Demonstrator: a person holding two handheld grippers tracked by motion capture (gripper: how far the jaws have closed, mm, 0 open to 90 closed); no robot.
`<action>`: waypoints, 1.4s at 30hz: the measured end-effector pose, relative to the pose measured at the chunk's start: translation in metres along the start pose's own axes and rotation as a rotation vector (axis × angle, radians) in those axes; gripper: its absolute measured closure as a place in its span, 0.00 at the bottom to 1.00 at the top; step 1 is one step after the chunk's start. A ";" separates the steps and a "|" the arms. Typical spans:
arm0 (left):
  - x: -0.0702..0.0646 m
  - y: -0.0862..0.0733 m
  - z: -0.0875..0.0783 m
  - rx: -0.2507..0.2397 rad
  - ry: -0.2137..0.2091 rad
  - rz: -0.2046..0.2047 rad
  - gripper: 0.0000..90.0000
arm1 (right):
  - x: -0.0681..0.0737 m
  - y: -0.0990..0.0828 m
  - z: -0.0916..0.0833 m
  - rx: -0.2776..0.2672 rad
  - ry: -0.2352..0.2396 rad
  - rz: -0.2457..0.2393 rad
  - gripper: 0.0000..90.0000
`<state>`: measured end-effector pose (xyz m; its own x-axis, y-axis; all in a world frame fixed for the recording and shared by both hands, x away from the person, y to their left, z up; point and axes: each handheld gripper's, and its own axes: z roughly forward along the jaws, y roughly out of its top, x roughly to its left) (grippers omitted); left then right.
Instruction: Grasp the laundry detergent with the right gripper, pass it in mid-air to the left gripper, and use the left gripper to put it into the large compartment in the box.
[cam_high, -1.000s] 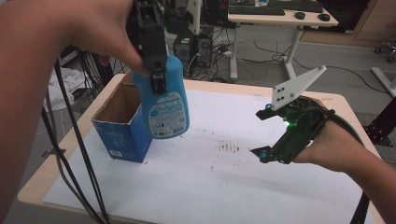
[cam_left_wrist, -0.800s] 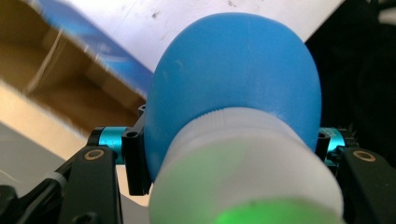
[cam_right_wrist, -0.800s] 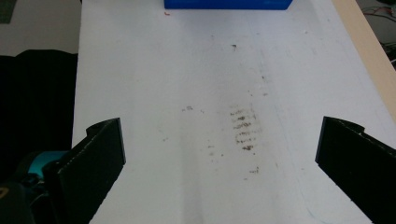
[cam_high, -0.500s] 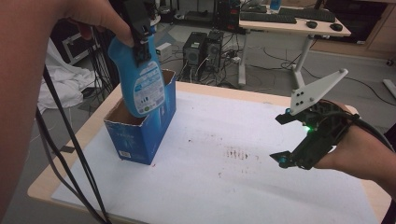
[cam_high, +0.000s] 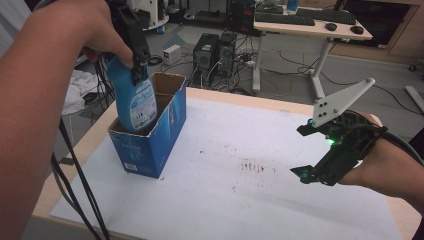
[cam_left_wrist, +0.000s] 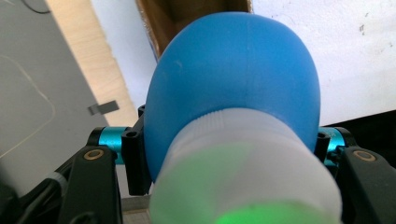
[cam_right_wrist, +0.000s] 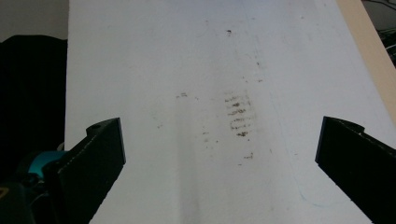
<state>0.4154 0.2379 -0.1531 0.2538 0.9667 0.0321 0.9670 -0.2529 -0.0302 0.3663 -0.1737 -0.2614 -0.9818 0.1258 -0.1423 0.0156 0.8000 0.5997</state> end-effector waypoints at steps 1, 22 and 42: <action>0.002 0.002 0.005 0.002 -0.003 0.005 0.42 | 0.000 0.000 -0.001 0.001 -0.003 -0.003 0.01; 0.004 0.023 0.102 0.004 0.052 0.485 0.42 | 0.007 -0.005 -0.003 0.041 -0.023 0.003 0.01; 0.007 0.033 0.133 0.018 0.017 0.608 0.41 | 0.004 -0.010 0.003 0.060 -0.015 0.020 0.01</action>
<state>0.4462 0.2412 -0.2872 0.7608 0.6487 0.0195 0.6484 -0.7585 -0.0651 0.3631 -0.1794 -0.2704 -0.9782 0.1505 -0.1431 0.0467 0.8308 0.5547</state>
